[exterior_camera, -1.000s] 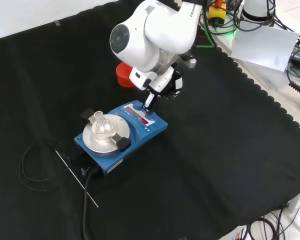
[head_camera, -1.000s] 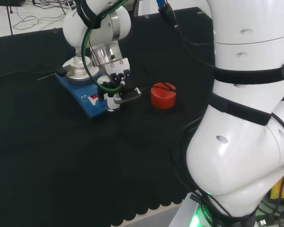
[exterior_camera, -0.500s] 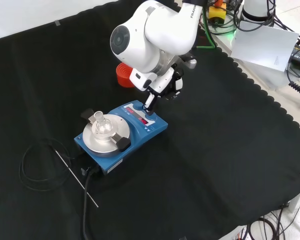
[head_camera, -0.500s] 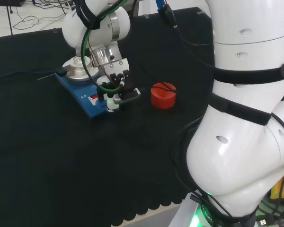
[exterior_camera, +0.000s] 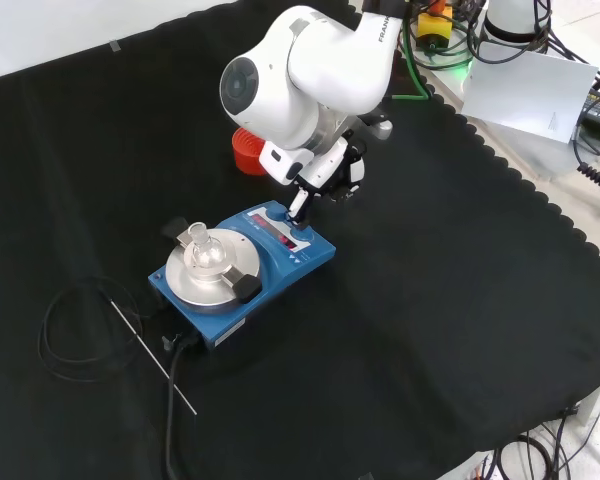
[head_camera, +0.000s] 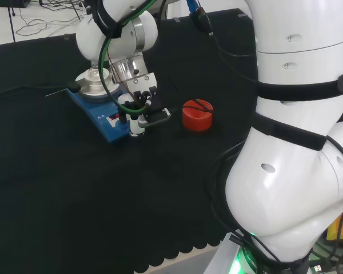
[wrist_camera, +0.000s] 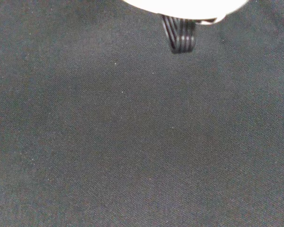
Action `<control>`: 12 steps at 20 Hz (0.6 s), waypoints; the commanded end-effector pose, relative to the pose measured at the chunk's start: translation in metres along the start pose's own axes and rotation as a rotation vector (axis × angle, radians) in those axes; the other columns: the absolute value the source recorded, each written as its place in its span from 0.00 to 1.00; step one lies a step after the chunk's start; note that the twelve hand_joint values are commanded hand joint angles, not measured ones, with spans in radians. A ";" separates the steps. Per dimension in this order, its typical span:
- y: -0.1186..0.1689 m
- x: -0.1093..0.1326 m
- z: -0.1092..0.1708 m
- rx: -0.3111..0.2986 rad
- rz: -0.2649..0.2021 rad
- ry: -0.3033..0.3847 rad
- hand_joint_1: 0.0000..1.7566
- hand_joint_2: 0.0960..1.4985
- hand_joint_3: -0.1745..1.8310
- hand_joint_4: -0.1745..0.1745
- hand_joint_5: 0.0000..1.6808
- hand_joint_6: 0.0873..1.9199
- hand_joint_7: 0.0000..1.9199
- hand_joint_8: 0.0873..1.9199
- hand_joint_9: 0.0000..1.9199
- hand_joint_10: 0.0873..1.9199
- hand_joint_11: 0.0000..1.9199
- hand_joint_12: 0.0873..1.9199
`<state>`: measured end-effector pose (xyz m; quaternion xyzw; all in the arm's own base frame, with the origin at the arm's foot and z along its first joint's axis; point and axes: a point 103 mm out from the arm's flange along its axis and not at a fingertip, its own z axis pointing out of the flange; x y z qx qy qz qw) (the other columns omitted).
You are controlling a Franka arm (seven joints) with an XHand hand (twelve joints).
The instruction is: Turn on the heater.
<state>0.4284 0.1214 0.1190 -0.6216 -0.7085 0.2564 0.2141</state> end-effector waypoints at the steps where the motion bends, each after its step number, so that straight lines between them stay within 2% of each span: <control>1: -0.003 0.002 -0.008 -0.013 0.000 -0.001 0.83 0.39 0.64 0.36 0.19 0.36 0.85 0.89 0.89 0.89 0.67 0.72; 12: -0.014 0.001 -0.029 -0.059 0.009 0.019 0.83 0.39 0.64 0.36 0.19 0.36 0.85 0.89 0.89 0.89 0.67 0.72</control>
